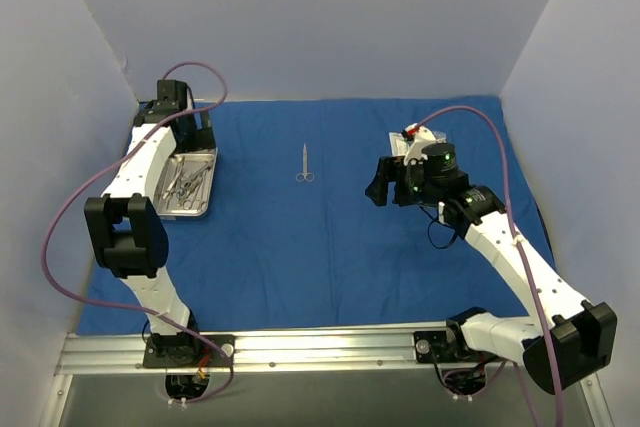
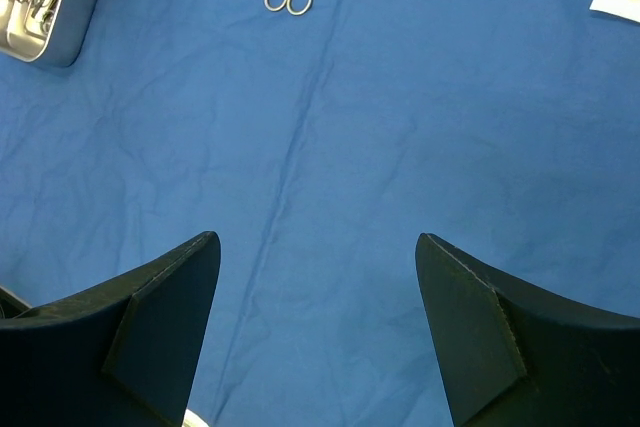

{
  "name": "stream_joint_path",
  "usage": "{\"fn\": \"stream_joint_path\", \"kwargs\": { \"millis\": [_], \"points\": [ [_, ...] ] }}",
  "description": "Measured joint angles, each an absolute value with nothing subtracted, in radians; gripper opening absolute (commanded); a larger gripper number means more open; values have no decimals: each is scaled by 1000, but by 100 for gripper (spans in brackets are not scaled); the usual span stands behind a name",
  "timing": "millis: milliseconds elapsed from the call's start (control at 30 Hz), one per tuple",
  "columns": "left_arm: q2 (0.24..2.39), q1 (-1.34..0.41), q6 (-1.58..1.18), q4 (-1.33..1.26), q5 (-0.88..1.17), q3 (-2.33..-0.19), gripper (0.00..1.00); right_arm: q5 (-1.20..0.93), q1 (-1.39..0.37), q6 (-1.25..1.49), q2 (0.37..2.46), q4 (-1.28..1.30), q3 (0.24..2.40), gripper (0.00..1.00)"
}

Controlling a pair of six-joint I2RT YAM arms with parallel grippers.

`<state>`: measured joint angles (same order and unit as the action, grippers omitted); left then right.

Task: Open and lay out the surgical kit
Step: Pick up the medical item from the container.

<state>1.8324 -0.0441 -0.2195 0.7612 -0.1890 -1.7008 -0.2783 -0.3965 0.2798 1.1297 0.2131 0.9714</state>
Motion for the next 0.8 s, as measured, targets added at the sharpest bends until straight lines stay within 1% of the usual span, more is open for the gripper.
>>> {"fn": "stream_joint_path", "kwargs": {
  "millis": [33,67,200,233,333,367,567,633,800],
  "points": [
    [1834,-20,-216,759,-189,-1676,100,-279,-400,280,1131,212,971,75],
    [1835,-2,-215,760,-189,-1659,95,-279,-401,280,1131,210,970,75],
    [1847,57,-204,737,-190,-1635,88,-282,-401,280,1145,187,966,75],
    [1854,67,-201,726,-191,-1635,85,-285,-401,280,1151,183,965,75],
    [1882,86,-189,687,-191,-1635,80,-289,-402,280,1169,176,963,75],
    [1893,89,-184,676,-190,-1635,77,-289,-402,280,1174,176,963,75],
    [1974,98,-170,637,-176,-1634,72,-289,-407,280,1203,176,963,75],
    [1995,98,-171,629,-170,-1632,68,-289,-408,280,1217,176,964,75],
    [2014,98,-166,599,-143,-1597,64,-289,-414,280,1258,180,977,75]
  ]
}}
